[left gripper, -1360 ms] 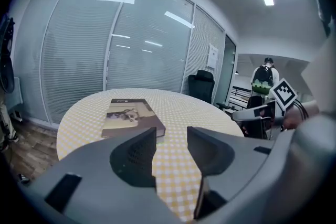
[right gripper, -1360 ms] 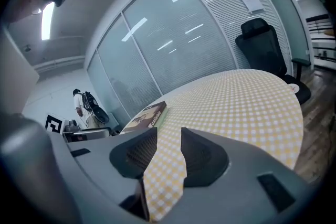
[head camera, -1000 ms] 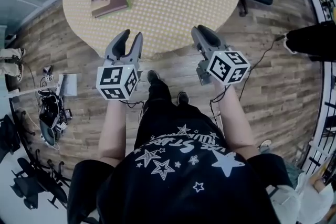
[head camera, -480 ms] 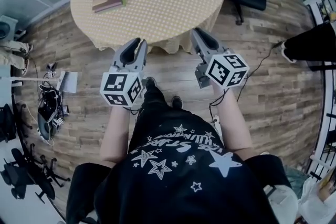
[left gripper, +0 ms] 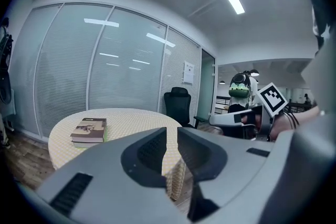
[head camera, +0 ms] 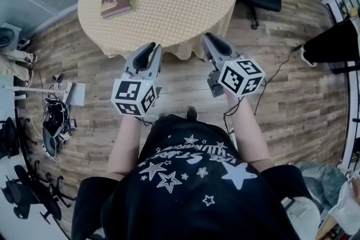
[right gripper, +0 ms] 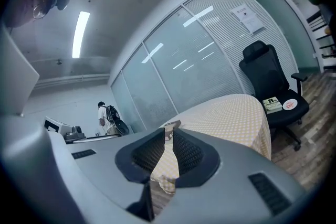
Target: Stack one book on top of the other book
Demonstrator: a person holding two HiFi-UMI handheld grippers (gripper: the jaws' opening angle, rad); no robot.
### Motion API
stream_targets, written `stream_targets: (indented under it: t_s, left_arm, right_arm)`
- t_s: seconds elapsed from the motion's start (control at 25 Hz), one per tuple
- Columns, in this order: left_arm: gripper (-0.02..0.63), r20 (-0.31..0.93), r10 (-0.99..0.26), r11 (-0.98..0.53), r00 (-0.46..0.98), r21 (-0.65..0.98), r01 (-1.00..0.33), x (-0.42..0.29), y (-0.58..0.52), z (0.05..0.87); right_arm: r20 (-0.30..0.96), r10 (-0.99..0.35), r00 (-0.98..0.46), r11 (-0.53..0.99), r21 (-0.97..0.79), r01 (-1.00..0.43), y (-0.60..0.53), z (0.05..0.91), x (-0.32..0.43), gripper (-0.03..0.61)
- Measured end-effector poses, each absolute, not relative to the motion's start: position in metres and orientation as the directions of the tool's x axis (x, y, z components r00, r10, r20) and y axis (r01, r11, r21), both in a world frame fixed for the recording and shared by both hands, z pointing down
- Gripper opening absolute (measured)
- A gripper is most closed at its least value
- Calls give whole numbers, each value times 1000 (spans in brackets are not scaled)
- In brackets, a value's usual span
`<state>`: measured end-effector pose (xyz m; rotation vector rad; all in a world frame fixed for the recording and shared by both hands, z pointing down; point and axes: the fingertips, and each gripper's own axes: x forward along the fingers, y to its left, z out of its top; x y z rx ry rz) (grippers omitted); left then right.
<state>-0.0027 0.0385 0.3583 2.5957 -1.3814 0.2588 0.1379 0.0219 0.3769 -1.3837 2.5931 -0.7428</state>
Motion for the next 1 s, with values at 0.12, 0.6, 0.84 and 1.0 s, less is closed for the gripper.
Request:
stream_targets:
  t_s: [0.12,0.6,0.84,1.0]
  left_arm:
    - [67,233,-790,-564,568,89,-821,-9,43,356]
    - [67,184,-789,-580,586,90,-810,-66,72,332]
    - [67,183,-781,-592,597,91,-801,-86,88,333]
    - [67,178,-774,-602,608,94,-793,-90,96,332]
  right_arm:
    - [134,-808,-574,469,-446,-763,26,371,126,58]
    - [141,-793,-593,508,-385,-771,59,349,58,52]
    - [143,-792,-594,518,-357,-777,73,342,39,52]
    - [148,-792,-592,516,-355,-780,80,342,32,52]
